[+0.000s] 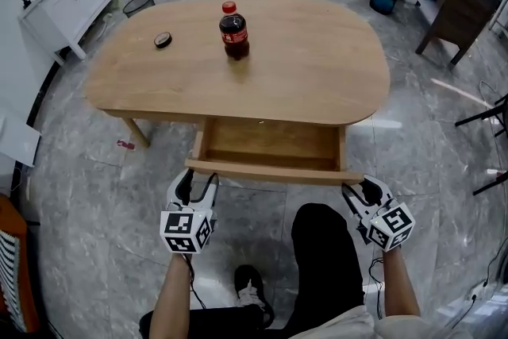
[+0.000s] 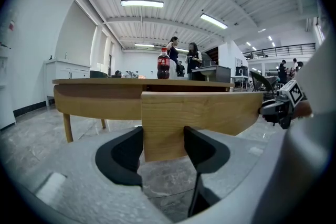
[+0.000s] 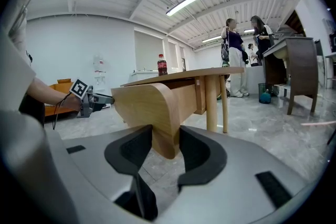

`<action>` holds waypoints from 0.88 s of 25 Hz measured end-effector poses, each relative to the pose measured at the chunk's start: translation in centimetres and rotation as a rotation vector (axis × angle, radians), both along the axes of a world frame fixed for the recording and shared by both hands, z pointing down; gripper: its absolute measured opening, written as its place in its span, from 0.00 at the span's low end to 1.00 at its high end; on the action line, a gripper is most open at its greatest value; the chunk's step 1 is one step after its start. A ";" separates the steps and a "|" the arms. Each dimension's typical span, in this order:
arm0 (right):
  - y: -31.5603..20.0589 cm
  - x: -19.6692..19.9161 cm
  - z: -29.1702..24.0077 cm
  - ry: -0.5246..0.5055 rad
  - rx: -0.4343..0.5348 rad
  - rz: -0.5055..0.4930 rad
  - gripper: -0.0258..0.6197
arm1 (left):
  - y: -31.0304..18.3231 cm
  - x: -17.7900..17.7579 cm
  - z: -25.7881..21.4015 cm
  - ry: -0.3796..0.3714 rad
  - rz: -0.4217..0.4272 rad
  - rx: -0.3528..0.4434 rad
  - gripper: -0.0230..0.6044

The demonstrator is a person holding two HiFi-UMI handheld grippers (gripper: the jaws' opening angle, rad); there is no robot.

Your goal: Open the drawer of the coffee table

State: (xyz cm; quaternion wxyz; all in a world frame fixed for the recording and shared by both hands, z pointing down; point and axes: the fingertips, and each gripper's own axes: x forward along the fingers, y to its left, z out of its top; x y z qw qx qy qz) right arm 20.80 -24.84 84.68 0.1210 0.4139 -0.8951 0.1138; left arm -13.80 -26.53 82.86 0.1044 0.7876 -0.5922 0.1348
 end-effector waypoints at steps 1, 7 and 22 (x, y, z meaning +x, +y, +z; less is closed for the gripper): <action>0.2 -0.1 0.0 -0.001 0.001 0.003 0.31 | 0.1 -0.1 0.0 0.000 0.000 -0.001 0.41; 1.1 -0.4 0.4 -0.004 -0.027 -0.011 0.31 | 0.9 -0.3 0.4 -0.005 0.003 -0.024 0.41; 2.8 -0.7 0.8 0.000 -0.056 -0.008 0.31 | 2.4 -0.5 0.7 -0.005 -0.001 -0.023 0.41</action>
